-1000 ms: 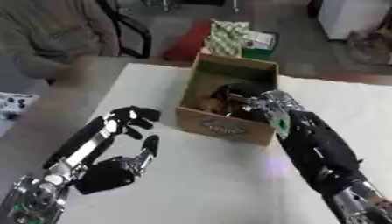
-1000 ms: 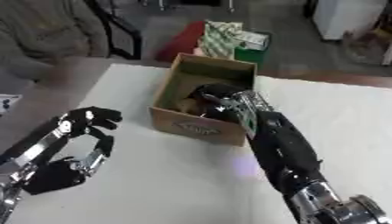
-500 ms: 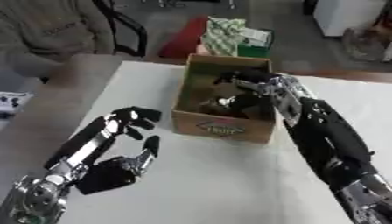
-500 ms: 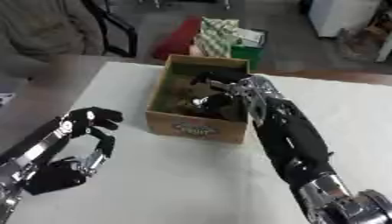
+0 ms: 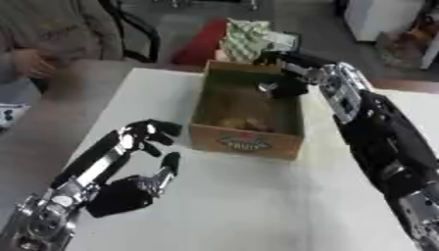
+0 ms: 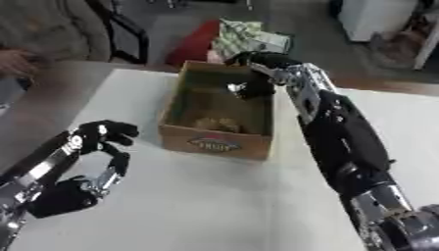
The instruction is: Pick up objects on the table and place them in the box.
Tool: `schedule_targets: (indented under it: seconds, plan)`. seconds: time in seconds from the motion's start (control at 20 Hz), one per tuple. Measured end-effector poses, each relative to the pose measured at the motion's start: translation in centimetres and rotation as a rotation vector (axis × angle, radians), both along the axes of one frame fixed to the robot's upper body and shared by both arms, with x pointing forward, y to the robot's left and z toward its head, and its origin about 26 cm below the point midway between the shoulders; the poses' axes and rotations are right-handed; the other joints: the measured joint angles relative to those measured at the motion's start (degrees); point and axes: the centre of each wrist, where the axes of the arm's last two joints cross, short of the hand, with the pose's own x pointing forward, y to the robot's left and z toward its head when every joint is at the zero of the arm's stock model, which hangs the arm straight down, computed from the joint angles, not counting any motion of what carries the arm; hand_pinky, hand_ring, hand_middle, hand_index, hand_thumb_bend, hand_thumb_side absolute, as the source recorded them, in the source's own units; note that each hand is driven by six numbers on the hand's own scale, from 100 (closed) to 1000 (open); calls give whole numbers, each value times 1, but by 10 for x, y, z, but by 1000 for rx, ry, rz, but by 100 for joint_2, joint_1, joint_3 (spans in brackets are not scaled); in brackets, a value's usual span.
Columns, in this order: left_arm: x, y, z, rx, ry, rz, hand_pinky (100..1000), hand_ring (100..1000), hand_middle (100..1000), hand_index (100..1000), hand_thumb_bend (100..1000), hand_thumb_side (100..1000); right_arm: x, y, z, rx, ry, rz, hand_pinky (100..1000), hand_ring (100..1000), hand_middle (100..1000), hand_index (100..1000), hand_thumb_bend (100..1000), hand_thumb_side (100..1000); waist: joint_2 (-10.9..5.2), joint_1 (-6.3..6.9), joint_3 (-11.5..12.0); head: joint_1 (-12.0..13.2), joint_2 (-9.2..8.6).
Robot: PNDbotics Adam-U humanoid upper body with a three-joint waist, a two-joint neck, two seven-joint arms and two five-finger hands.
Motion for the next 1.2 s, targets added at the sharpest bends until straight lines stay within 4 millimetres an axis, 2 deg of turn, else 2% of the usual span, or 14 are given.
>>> schedule_targets:
  seconds: [0.35,0.65,0.9,1.0,1.15,1.2]
  plan:
    - [0,5,-4,-3,4,27,720,800,782,883,100,581,-13,-26,21,103,-132,7,853,856,861,930,100,546,-8,-34,-202,89,3]
    - [1,13,-9,-38,5,92,709,789,768,871,100,600,-35,-57,19,211,-264,1,754,760,781,887,100,461,2,-37,-450,161,13]
    - [1,22,-14,-89,2,174,697,778,757,858,100,625,-58,-74,3,325,-339,-23,695,699,726,852,100,449,36,-13,-624,200,50]
    - [1,26,-17,-110,3,209,690,772,752,852,100,641,-67,-78,-3,370,-363,-36,674,668,696,829,100,482,55,6,-692,192,65]
    - [0,33,-22,-150,15,269,684,769,745,848,100,658,-81,-81,-13,444,-396,-51,664,653,678,819,100,478,57,7,-791,134,119]
    - [0,35,-24,-165,19,287,678,764,738,841,100,679,-86,-80,-16,470,-405,-52,661,649,672,815,100,513,57,8,-819,109,145]
